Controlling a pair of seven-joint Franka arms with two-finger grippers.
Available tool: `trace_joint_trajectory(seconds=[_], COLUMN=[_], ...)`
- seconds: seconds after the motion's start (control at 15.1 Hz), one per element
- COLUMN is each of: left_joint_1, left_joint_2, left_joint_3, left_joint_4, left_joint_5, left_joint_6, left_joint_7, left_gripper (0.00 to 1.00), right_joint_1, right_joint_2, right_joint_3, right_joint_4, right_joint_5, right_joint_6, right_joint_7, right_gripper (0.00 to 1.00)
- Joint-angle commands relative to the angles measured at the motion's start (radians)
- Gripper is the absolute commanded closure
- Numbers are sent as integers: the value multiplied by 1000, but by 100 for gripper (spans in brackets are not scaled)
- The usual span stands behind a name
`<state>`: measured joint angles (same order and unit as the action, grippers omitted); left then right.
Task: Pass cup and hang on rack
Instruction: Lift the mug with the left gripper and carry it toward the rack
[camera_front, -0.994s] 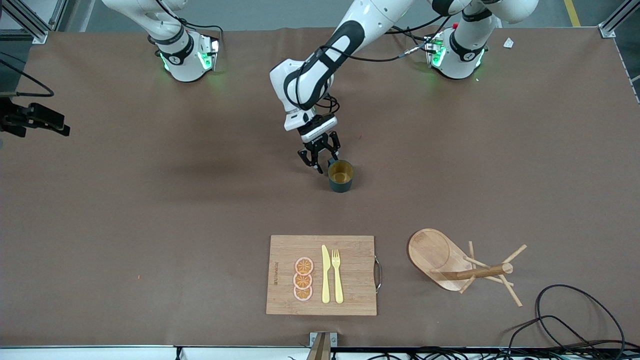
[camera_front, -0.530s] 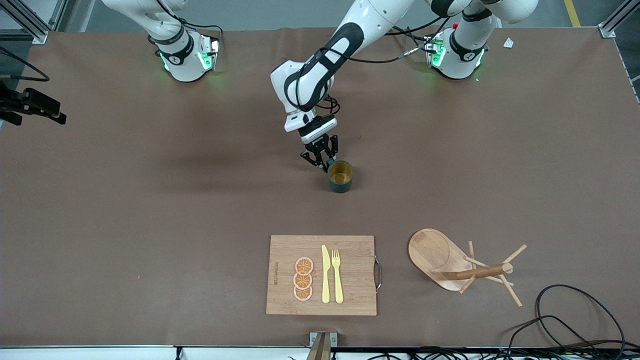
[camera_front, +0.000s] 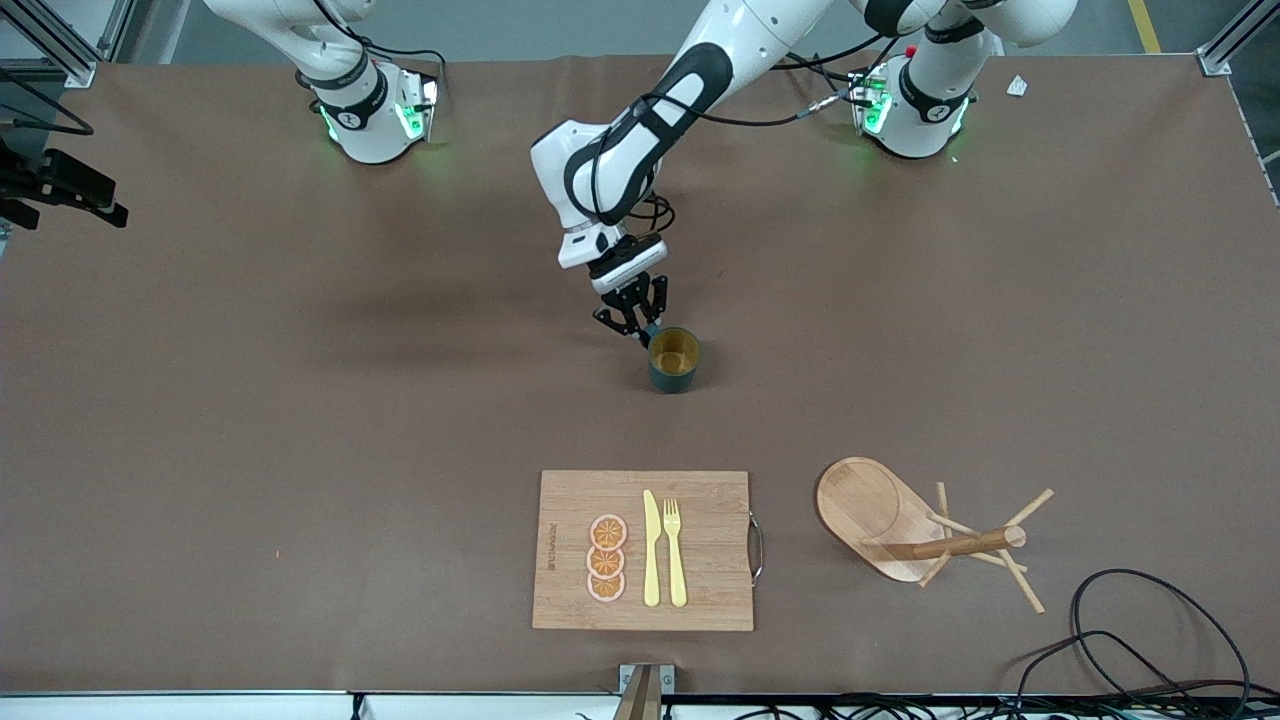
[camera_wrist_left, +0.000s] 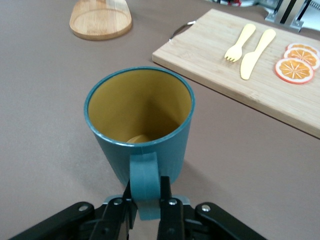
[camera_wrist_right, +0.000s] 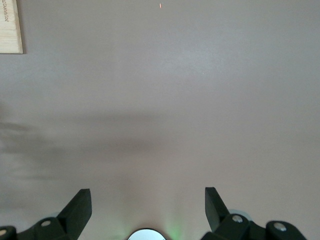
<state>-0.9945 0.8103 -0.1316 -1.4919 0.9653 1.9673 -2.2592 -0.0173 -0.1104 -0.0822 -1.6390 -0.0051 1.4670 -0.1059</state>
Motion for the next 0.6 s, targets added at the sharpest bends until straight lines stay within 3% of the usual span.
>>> trace_joint_trajectory(seconds=[0.0,0.2,0.53], left_joint_1=[32,95,216], left_joint_2=[-8,-48,-170], left_joint_3=[6,-6,-10], left_joint_4=[102,137,173], left_joint_5=[-117,-207,-494], left_joint_6=[1,1,1], left_joint_7=[98,171,383], left_gripper=[99,99,99], right_joint_1=[-18,-10,14], right_joint_2=[-31,-29,-29], right_joint_3=[13,16,21], right_joint_4=[-36,-35,-27], right_joint_5=[-1,-1,-10], right_joint_6=[26,30,16], right_joint_7=[-8,-9,-35], right_gripper=[0,0,0])
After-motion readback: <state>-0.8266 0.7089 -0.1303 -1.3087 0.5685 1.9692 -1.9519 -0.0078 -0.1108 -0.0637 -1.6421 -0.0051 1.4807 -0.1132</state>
